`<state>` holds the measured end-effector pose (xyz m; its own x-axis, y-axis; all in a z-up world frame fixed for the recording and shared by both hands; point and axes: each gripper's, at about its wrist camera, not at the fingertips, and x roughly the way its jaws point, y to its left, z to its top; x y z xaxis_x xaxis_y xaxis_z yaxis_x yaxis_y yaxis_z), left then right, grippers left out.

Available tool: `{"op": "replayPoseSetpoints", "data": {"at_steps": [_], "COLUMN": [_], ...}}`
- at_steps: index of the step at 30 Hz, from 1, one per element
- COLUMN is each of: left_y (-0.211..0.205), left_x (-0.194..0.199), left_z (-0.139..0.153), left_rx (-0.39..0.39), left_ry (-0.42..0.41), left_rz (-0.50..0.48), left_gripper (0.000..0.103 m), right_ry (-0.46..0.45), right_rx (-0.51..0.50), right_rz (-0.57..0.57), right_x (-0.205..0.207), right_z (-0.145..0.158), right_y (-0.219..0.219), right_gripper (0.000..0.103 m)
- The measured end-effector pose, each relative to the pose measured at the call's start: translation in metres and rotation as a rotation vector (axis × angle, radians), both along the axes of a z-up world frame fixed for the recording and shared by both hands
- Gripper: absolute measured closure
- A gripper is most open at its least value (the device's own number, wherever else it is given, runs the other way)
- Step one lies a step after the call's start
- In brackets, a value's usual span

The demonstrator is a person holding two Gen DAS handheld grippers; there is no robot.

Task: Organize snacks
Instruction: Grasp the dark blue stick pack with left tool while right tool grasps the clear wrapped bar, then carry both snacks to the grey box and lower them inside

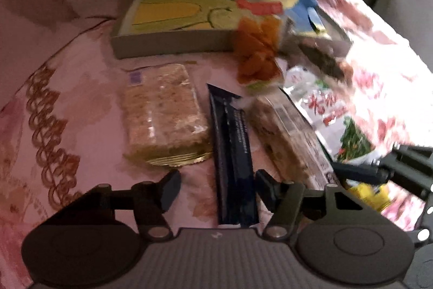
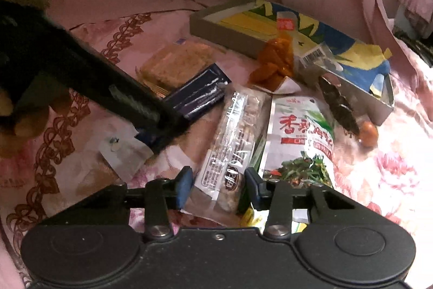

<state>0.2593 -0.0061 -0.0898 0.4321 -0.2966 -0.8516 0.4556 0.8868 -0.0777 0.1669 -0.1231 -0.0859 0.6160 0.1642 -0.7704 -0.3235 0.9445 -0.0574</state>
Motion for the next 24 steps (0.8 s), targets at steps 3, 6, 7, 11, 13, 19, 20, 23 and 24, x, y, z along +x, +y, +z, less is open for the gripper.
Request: {"op": "replayPoseSetpoints", "data": {"at_steps": [3,6,7,11,13,19,20,23,24], "left_y": [-0.008,-0.009,-0.008,-0.005,-0.003,0.01,0.013,0.018,0.018], "left_x": [-0.002,-0.005,-0.006,-0.008,-0.014,-0.034,-0.037,-0.046,-0.049], "left_z": [-0.003,-0.003,-0.001,0.002,0.005,0.014,0.017,0.028,0.032], "left_rx": [0.041,0.048,0.041,0.041,0.045,0.017,0.006,-0.025,-0.036], "left_ry": [-0.026,-0.037,-0.032,-0.002,0.014,0.044,0.042,0.008,-0.012], "left_rz": [-0.033,-0.041,-0.039,-0.004,0.014,0.109,0.129,0.16,0.165], "left_gripper": [0.046,0.065,0.07,0.077,0.079,0.082,0.083,0.083,0.083], "right_ry": [-0.028,-0.04,-0.042,-0.05,-0.068,-0.263,-0.29,-0.332,-0.345], "right_rx": [-0.004,-0.023,-0.029,-0.077,-0.121,-0.446,-0.483,-0.525,-0.53], "right_rz": [0.001,0.015,0.017,0.032,0.053,0.189,0.203,0.198,0.187], "right_x": [0.004,0.003,0.002,-0.006,-0.014,-0.057,-0.062,-0.07,-0.072], "right_z": [-0.004,-0.005,-0.005,-0.004,-0.003,-0.008,-0.009,-0.007,-0.005], "right_y": [0.0,0.003,0.004,0.01,0.015,0.04,0.041,0.039,0.037], "right_gripper": [0.054,0.053,0.054,0.056,0.057,0.062,0.063,0.063,0.063]}}
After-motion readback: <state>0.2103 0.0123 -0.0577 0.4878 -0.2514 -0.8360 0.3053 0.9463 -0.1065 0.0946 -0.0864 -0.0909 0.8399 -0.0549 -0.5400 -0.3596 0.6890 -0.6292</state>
